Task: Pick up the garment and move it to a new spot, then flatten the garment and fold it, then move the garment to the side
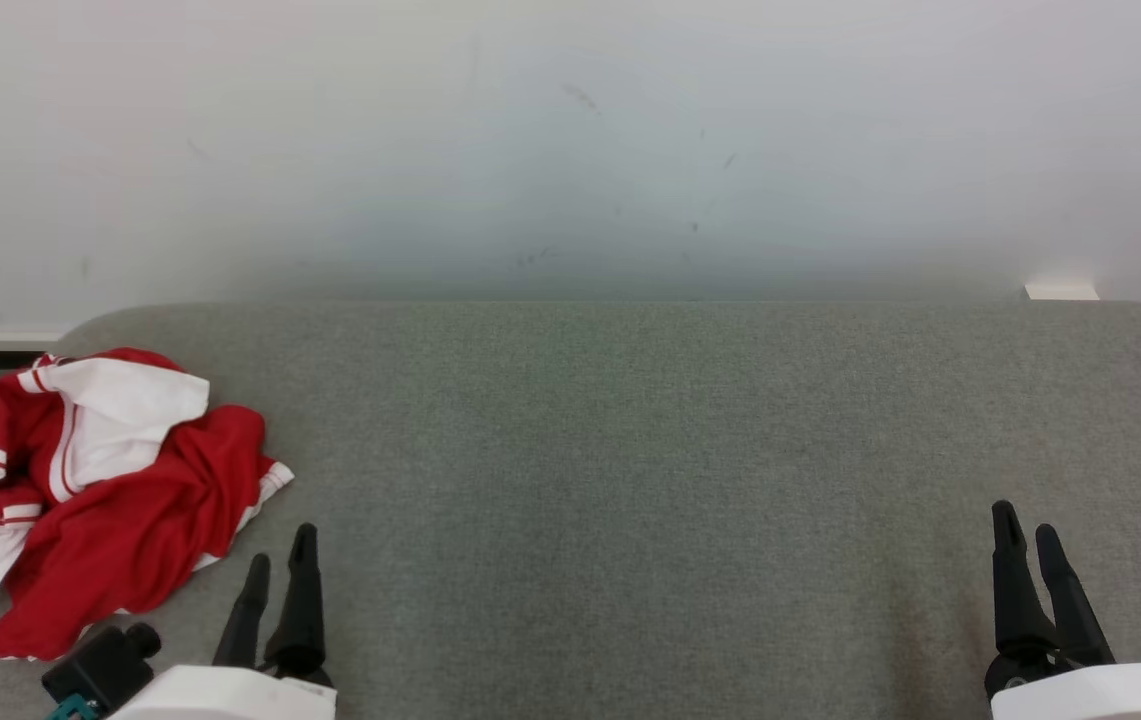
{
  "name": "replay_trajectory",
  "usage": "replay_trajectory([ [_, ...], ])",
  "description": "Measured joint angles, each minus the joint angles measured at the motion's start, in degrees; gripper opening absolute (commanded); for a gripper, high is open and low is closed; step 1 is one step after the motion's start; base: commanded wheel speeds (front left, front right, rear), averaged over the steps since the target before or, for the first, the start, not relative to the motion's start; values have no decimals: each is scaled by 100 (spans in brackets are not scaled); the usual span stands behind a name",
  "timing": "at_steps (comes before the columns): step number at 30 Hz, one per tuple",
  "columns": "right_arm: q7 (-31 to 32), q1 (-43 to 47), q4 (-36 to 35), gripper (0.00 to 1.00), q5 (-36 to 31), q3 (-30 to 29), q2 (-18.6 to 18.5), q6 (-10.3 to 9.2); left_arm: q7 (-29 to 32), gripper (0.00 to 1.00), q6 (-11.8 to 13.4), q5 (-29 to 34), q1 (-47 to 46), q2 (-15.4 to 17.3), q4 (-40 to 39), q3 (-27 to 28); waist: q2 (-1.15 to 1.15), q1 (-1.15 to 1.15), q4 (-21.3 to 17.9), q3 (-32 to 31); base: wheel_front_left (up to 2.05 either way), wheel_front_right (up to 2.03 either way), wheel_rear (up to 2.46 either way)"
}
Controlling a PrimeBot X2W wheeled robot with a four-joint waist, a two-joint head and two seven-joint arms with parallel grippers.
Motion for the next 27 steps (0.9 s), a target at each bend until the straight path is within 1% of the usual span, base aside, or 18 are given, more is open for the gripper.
replay_trajectory([
  [6,-98,27,177,100,-664,11,-5,0,-93,100,51,439,21,4,20,-108,0,0,10,-21,0,0,0],
  [14,-238,26,199,100,-1302,69,-10,0,-242,100,-2,991,35,11,101,-203,0,0,10,-39,0,0,0],
  [27,-423,26,392,100,-2086,145,-16,0,-414,100,31,1688,40,19,156,-293,0,0,10,-78,0,0,0],
])
